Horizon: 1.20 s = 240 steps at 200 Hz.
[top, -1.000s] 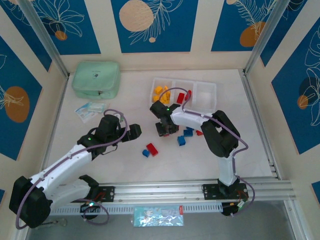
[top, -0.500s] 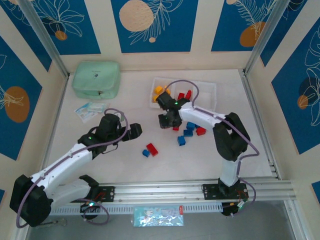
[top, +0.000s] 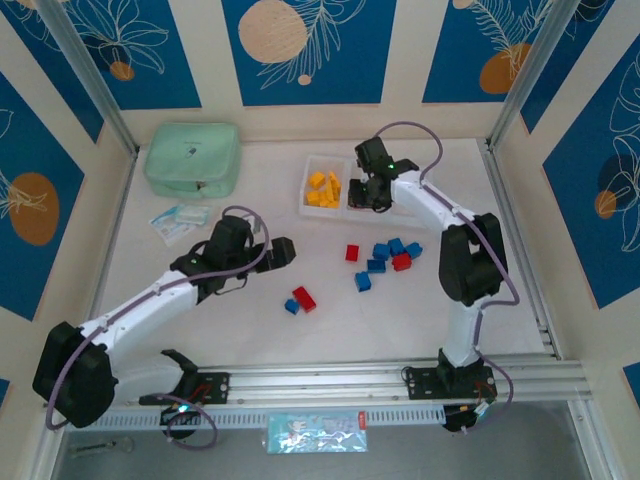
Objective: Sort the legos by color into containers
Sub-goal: Place the lego in the container.
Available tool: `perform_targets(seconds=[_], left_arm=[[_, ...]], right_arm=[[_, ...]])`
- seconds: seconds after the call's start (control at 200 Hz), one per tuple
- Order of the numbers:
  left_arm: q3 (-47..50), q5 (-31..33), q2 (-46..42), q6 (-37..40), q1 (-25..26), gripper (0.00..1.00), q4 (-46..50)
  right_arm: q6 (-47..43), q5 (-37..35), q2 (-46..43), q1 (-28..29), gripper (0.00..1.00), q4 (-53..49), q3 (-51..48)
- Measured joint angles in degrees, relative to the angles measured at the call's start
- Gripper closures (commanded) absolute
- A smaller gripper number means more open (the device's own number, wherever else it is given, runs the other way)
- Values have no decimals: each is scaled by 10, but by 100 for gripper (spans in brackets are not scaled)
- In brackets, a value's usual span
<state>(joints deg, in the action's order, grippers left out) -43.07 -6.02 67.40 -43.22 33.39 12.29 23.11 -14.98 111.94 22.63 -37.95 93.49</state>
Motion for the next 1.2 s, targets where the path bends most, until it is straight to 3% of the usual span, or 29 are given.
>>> perform_targets(seconds=[0.235, 0.39, 0.72, 0.885, 1.2], left_arm=[[-23, 0, 32, 1, 2, 0, -15], [-36, 0, 49, 2, 2, 0, -20], [-46, 0, 56, 2, 2, 0, -21], [-46, 0, 56, 3, 2, 0, -20], [-31, -4, 23, 2, 3, 0, -10]], right_arm=[[-11, 0, 102, -23, 77, -3, 103], [-13, 0, 158, -35, 69, -15, 166], [-24, 0, 166, -37, 54, -32, 190], [-26, 0, 127, -28, 51, -32, 151], [-18, 2, -33, 7, 43, -15, -17]])
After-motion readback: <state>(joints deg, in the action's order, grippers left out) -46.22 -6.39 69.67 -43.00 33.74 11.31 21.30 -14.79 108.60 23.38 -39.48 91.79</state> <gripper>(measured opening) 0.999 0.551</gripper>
